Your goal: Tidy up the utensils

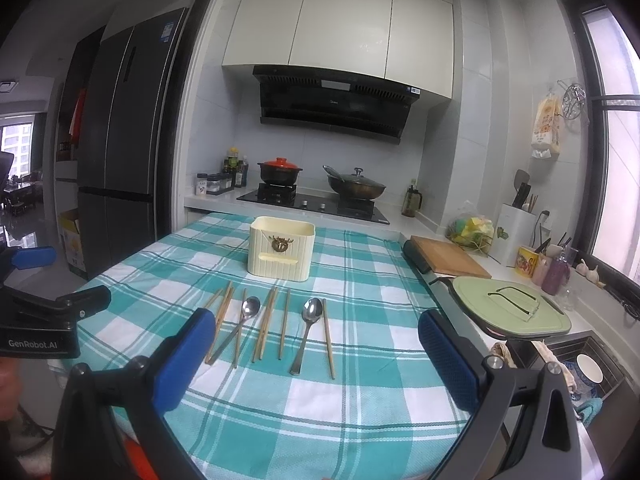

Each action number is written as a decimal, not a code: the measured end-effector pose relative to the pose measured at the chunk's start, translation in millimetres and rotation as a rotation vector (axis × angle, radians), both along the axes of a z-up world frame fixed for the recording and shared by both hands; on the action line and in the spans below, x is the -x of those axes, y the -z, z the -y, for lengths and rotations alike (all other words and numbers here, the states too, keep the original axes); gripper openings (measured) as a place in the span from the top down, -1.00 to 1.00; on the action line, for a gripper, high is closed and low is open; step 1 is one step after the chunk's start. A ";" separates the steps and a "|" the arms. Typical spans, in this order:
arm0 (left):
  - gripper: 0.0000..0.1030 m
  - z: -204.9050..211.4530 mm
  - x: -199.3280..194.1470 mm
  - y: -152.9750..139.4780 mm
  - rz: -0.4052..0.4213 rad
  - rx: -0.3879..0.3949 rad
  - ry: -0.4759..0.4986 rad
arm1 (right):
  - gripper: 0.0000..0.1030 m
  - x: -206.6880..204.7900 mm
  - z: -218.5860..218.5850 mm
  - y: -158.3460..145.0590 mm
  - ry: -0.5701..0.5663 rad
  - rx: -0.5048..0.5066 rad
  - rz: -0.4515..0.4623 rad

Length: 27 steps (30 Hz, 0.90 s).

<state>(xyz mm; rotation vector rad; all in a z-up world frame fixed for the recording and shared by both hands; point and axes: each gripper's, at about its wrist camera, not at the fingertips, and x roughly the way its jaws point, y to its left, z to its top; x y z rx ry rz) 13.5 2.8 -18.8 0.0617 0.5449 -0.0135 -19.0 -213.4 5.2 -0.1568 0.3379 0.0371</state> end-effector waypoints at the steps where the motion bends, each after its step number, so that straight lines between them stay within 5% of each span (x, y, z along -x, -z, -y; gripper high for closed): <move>1: -0.99 -0.1 -0.4 0.4 -0.002 -0.001 0.001 | -1.00 -0.7 1.0 0.8 0.001 -0.002 -0.002; 27: -0.99 -2.9 -12.7 2.3 0.019 -0.026 -0.016 | -1.00 -13.1 11.0 4.2 0.042 -0.011 -0.018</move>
